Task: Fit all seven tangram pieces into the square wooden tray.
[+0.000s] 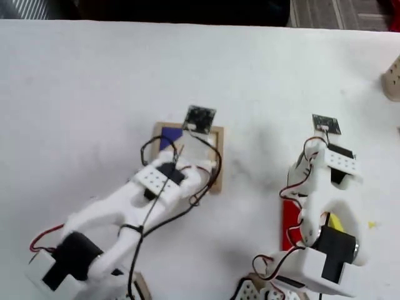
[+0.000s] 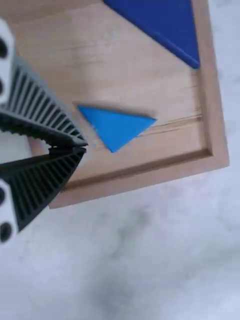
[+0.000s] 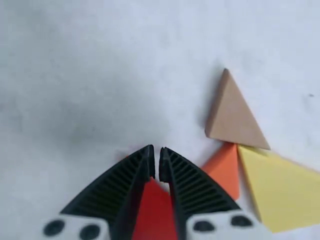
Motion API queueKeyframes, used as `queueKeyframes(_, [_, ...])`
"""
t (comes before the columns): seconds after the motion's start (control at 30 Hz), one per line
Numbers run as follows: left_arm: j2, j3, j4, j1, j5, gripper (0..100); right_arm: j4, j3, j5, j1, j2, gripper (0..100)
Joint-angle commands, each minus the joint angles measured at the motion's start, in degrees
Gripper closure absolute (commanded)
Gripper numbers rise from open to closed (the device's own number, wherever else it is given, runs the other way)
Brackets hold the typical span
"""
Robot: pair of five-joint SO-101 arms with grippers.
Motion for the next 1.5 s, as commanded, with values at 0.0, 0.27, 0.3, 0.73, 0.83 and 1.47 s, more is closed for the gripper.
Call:
queueKeyframes(0.0, [-0.3, -0.5, 0.3, 1.5, -0.3, 98, -0.9, -0.2, 0.8, -0.7, -2.2, 97.4])
queueKeyframes(0.27, [13.8, -11.6, 5.8, -3.6, -0.3, 98, -0.9, -0.2, 0.8, -0.5, -2.2, 97.4])
queueKeyframes(0.3, [14.6, -13.2, 7.6, -4.2, -0.3, 98, -0.9, -0.1, 0.8, -0.5, -2.2, 97.4])
queueKeyframes(0.73, [22.5, -25.3, 8.8, -14.9, -0.3, 98, -0.9, -0.1, 0.8, -0.5, -2.2, 97.4])
queueKeyframes(0.83, [23.3, -26.6, 8.8, -13.7, -0.3, 98, -0.9, -0.1, 0.8, -0.5, -2.2, 97.4])
queueKeyframes(1.47, [18.9, -20.1, 4.4, -7.5, 0.2, 98, -0.9, -0.1, 0.8, -0.5, -2.2, 97.4])
